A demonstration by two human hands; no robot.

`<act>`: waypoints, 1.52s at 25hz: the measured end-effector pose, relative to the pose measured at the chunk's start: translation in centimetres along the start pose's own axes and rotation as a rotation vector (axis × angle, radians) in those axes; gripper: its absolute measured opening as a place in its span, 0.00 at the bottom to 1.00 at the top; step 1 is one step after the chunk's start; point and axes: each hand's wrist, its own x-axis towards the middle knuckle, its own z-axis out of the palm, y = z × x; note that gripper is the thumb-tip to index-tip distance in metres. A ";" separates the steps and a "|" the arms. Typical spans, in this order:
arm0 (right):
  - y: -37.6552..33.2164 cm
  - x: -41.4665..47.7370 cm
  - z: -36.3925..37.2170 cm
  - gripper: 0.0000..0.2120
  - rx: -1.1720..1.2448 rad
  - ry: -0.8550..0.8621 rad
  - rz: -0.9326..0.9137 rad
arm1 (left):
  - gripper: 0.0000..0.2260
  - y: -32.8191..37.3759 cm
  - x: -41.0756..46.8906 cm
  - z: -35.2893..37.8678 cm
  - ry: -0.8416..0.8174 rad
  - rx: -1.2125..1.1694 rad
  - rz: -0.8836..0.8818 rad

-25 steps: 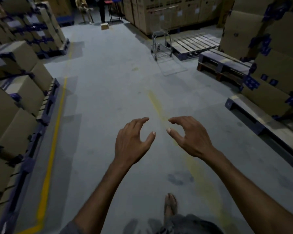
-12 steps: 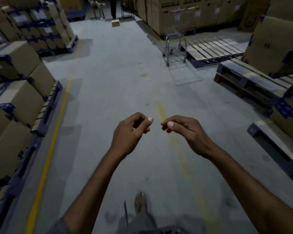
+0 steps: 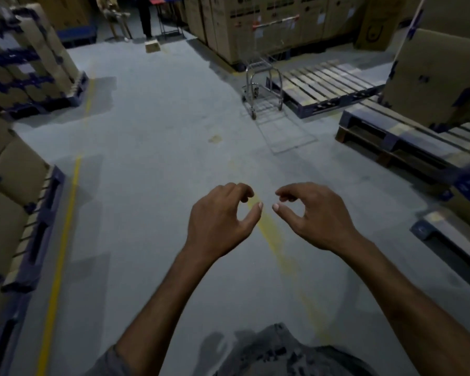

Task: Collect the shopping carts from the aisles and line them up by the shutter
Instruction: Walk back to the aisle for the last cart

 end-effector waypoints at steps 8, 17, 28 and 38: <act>10.2 17.2 3.0 0.16 -0.292 0.084 -0.112 | 0.14 -6.0 19.4 10.3 -0.133 0.041 0.027; 24.8 39.1 4.5 0.29 -0.512 0.000 -0.182 | 0.25 -9.0 42.6 20.2 0.075 0.304 0.091; 34.3 64.2 14.1 0.31 -0.743 -0.146 -0.050 | 0.28 -19.0 66.5 30.4 -0.011 0.430 0.045; 42.8 86.4 19.9 0.35 -0.500 0.012 0.203 | 0.31 -31.2 90.7 36.6 -0.106 0.217 0.011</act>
